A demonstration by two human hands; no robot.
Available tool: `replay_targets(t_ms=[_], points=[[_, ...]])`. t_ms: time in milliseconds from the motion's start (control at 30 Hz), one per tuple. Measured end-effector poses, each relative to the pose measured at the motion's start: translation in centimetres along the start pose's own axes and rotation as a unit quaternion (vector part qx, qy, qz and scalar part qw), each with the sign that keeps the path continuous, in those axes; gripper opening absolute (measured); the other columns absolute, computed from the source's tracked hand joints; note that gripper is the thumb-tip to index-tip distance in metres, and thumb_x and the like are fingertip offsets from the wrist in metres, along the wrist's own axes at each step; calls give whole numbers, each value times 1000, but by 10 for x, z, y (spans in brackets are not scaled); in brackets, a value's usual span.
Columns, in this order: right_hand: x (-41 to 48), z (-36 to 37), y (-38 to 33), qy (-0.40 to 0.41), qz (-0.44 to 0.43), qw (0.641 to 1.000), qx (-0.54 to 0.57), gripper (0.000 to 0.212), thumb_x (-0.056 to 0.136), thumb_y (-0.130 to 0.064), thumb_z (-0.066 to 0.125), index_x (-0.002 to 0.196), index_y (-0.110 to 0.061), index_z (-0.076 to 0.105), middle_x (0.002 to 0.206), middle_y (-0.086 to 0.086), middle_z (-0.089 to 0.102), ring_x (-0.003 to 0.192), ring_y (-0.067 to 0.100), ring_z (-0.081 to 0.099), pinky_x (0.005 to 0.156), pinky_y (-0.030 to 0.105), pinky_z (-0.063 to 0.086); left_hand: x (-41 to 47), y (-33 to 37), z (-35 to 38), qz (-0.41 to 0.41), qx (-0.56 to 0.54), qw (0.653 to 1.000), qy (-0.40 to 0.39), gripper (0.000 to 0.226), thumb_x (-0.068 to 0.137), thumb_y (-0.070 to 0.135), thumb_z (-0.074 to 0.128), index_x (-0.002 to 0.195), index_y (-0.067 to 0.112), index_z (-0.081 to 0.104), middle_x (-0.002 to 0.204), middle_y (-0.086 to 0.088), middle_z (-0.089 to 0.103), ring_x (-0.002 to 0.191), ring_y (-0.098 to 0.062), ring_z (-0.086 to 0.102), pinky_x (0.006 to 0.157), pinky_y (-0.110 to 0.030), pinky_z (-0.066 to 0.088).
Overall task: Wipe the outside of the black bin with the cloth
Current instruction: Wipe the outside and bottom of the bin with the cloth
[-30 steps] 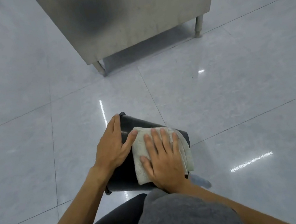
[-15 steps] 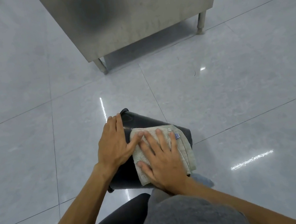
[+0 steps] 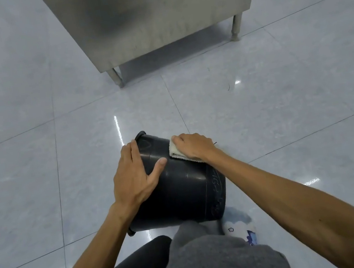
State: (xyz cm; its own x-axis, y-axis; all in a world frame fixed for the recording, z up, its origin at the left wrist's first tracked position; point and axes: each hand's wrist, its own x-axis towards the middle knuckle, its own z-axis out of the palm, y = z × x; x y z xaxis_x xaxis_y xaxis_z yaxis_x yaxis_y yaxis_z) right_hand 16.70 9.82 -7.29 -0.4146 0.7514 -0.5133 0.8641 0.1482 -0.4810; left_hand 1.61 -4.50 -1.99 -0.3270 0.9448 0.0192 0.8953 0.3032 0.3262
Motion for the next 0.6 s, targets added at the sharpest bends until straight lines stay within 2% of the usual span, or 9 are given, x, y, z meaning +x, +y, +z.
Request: replay_targets(t_ms=[100, 167, 233, 300, 333, 433, 533, 600], points=[[-4, 16, -18, 65, -61, 995, -36, 59, 104, -54, 17, 130, -18, 57, 126, 8, 66, 107, 33, 60, 101, 55, 39, 6, 1, 0, -12, -21, 1000, -11, 106, 82, 88, 20, 153, 10, 27, 153, -7, 38, 130, -27, 49, 96, -43, 49], [-16, 29, -36, 118, -132, 979, -101, 67, 102, -54, 13, 147, -14, 44, 140, 9, 57, 117, 39, 55, 106, 58, 35, 8, 2, -1, -26, -43, 999, -15, 102, 83, 86, 22, 154, 12, 27, 155, -6, 37, 131, -28, 50, 99, -44, 46], [-35, 44, -49, 156, -198, 959, -133, 77, 97, -56, 11, 157, -11, 29, 155, 9, 42, 129, 42, 44, 117, 57, 25, 9, 1, -1, -34, -66, 997, -16, 97, 84, 83, 24, 154, 15, 28, 157, -3, 36, 132, -27, 49, 101, -43, 43], [-45, 56, -50, 171, -249, 946, -121, 76, 98, -55, 23, 159, -10, 25, 161, 10, 34, 138, 43, 35, 123, 55, 17, 10, 0, -2, -35, -76, 996, -18, 95, 84, 81, 24, 154, 16, 29, 157, -1, 36, 135, -25, 46, 103, -44, 40], [-45, 58, -50, 175, -255, 943, -123, 76, 98, -55, 28, 160, -11, 26, 161, 9, 34, 137, 42, 36, 122, 55, 17, 11, 0, -1, -32, -78, 996, -18, 93, 85, 81, 24, 153, 18, 30, 157, 0, 37, 136, -24, 46, 103, -45, 40], [-25, 42, -53, 154, -187, 964, -114, 74, 97, -61, 27, 156, -17, 31, 151, 6, 46, 123, 37, 48, 112, 58, 30, 17, 2, -1, -24, -80, 996, -14, 85, 89, 78, 23, 150, 21, 33, 153, 1, 42, 131, -24, 49, 98, -43, 41], [6, 8, -34, 25, -69, 997, -18, 66, 103, -60, 19, 142, -18, 51, 139, 12, 60, 110, 33, 56, 99, 49, 41, 8, 3, -5, -26, -64, 997, -21, 90, 86, 80, 24, 152, 18, 30, 154, -3, 39, 129, -28, 51, 98, -44, 44], [16, -8, -6, -75, 6, 996, 38, 67, 103, -61, 21, 137, -16, 58, 141, 15, 59, 112, 33, 57, 96, 44, 41, -3, 0, -5, -26, -57, 998, -30, 96, 84, 84, 25, 154, 19, 25, 156, -2, 36, 130, -28, 50, 100, -47, 46]])
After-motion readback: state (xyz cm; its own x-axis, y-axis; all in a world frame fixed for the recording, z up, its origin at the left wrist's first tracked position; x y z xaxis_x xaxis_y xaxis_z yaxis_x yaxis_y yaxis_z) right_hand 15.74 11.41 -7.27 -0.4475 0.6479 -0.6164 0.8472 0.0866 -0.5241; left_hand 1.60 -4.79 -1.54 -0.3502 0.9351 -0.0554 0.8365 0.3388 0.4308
